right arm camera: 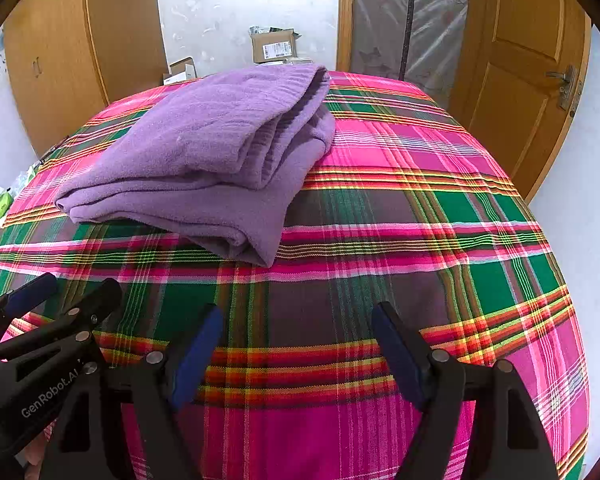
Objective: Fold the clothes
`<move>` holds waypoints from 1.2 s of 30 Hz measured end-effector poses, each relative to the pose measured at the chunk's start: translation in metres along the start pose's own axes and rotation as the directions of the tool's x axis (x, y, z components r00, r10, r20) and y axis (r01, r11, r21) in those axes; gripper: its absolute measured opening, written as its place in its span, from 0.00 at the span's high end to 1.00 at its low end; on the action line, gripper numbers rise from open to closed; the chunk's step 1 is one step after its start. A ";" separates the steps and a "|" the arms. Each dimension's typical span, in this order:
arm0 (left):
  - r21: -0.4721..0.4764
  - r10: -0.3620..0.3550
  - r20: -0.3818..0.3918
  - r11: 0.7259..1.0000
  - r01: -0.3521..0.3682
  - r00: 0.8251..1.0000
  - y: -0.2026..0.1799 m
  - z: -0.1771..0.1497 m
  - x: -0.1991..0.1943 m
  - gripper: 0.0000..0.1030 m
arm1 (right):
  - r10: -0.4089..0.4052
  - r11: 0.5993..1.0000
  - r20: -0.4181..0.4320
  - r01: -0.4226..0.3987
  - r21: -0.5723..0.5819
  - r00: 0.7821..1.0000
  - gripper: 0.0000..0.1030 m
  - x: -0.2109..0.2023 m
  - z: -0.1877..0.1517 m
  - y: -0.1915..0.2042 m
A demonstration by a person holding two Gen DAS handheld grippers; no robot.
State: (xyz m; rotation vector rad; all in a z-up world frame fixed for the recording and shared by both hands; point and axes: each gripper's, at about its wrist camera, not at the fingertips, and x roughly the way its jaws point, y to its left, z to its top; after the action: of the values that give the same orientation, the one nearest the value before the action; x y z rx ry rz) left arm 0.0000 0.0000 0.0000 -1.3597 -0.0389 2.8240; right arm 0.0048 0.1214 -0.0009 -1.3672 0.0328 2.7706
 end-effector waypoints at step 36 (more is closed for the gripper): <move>0.001 0.002 0.000 1.000 -0.002 1.000 -0.001 -0.002 -0.001 0.24 | 0.000 1.000 0.000 0.000 0.000 1.000 0.25 -0.001 -0.001 0.005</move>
State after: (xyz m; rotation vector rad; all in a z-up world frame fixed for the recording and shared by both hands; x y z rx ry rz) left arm 0.0019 0.0011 -0.0004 -1.3605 -0.0358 2.8250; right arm 0.0058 0.1166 -0.0010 -1.3676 0.0325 2.7708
